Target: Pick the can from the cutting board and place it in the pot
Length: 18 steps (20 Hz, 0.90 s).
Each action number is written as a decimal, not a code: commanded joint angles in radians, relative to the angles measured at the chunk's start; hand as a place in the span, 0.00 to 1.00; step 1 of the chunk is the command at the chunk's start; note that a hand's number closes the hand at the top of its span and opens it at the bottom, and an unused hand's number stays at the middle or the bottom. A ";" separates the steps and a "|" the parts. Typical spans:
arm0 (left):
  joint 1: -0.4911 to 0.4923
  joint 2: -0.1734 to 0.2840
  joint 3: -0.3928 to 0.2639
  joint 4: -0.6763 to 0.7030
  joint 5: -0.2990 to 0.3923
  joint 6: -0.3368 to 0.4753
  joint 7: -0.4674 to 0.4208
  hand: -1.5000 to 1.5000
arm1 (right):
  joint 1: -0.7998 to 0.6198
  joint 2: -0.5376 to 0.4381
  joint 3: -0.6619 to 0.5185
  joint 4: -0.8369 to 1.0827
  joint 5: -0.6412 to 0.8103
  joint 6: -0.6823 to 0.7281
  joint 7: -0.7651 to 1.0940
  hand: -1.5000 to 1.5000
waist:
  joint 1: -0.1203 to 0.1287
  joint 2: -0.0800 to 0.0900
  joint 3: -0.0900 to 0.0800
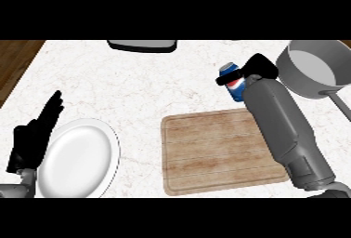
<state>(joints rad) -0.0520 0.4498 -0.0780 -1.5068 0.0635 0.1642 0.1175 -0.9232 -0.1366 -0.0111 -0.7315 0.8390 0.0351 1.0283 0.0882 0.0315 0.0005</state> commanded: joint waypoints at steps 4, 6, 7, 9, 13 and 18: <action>-0.019 -0.015 0.001 0.027 -0.006 -0.001 -0.001 0.50 | -0.207 -0.040 0.080 0.188 0.218 -0.129 0.113 1.00 | -0.012 -0.005 -0.002; -0.028 -0.021 -0.011 0.016 -0.028 0.020 0.017 0.50 | -0.233 -0.048 0.117 0.196 0.303 -0.196 0.167 1.00 | -0.014 -0.008 -0.002; 0.014 -0.002 0.011 0.009 -0.005 -0.001 0.000 0.50 | -0.245 -0.087 0.135 0.199 0.341 -0.186 0.173 1.00 | -0.014 -0.015 -0.003; 0.013 -0.004 0.025 0.036 0.008 -0.012 -0.021 0.50 | -0.298 -0.085 0.162 0.218 0.406 -0.184 0.229 1.00 | -0.022 -0.016 -0.004; 0.004 -0.025 0.011 0.028 -0.013 0.010 -0.014 0.50 | -0.349 -0.077 0.124 0.240 0.449 -0.299 0.265 1.00 | -0.024 -0.011 -0.001; 0.034 -0.014 0.029 0.027 -0.009 0.002 -0.018 0.50 | -0.334 -0.128 0.071 0.234 0.480 -0.409 0.227 1.00 | -0.045 -0.015 -0.001</action>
<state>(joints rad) -0.0223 0.4356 -0.0635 -1.5029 0.0514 0.1706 0.1163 -1.2531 -0.2491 0.0837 -0.5077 1.2853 -0.2124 1.1186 0.0570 0.0152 -0.0006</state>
